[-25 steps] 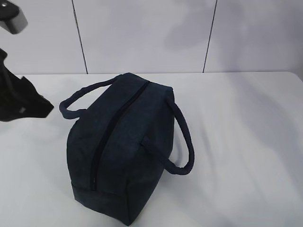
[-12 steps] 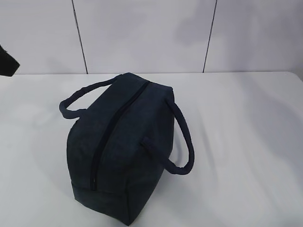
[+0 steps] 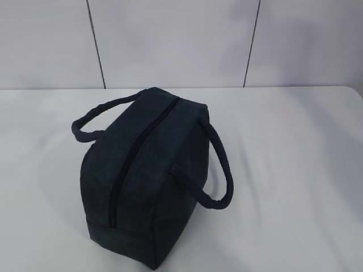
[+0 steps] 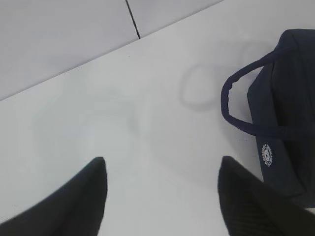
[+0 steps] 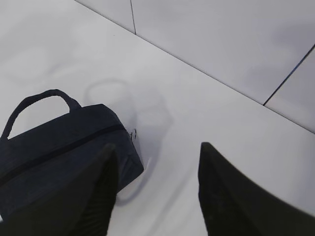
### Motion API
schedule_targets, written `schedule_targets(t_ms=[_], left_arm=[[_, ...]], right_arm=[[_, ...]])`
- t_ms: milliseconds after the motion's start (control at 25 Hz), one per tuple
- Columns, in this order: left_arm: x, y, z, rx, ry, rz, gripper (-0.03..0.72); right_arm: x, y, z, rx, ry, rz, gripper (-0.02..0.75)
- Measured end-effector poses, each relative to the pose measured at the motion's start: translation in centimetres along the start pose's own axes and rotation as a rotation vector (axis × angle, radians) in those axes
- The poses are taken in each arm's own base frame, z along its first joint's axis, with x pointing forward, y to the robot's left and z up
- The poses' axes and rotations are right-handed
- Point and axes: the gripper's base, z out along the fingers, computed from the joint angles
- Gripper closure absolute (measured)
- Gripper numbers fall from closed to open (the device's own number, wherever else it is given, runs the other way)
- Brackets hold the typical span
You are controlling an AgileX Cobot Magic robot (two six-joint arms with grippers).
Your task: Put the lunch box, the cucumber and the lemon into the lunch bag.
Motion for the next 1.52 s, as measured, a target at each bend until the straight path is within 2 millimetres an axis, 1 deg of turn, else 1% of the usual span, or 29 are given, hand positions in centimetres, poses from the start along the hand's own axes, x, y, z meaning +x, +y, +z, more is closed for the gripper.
schedule_targets(t_ms=[120,280,400,520,680,840,920,1160,1400,1520], left_arm=[[2.1,-0.4,-0.8,-0.002,-0.002,-0.02,0.183],[5.2,-0.9,-2.2,-0.004,-0.02,-0.059,0.183],[7.4,-1.3,-2.9,-0.007,-0.033,-0.083,0.183],[9.3,-1.6,-3.7,-0.017,-0.042,-0.1,0.183],[11.9,-1.9,-4.8,-0.04,-0.058,-0.132,0.185],[14.0,-2.3,-5.8,-0.044,-0.092,-0.172,0.185],[15.0,-2.5,-6.3,-0.046,-0.117,-0.177,0.193],[17.5,-3.3,-6.8,-0.009,-0.172,-0.203,0.209],[19.2,-3.7,-7.6,-0.007,-0.234,-0.204,0.21],[19.8,-3.8,-7.2,0.0,-0.215,-0.206,0.221]], right_arm=[[0.7,0.6,-1.9,0.028,-0.011,-0.017,0.355],[2.0,1.4,-3.9,0.062,-0.011,-0.027,0.355],[3.7,2.5,-5.6,0.074,-0.027,-0.026,0.355],[5.7,3.4,-7.2,0.12,-0.097,-0.028,0.355],[10.2,4.3,-7.5,0.163,-0.051,-0.033,0.355],[14.6,5.2,-6.7,0.161,0.014,-0.02,0.355],[16.8,5.8,-6.6,0.159,0.034,-0.011,0.355],[22.8,8.0,-8.3,0.192,-0.045,0.05,0.355],[28.3,9.3,-8.2,0.227,-0.072,0.079,0.355],[30.5,10.0,-8.5,0.246,-0.126,0.111,0.355]])
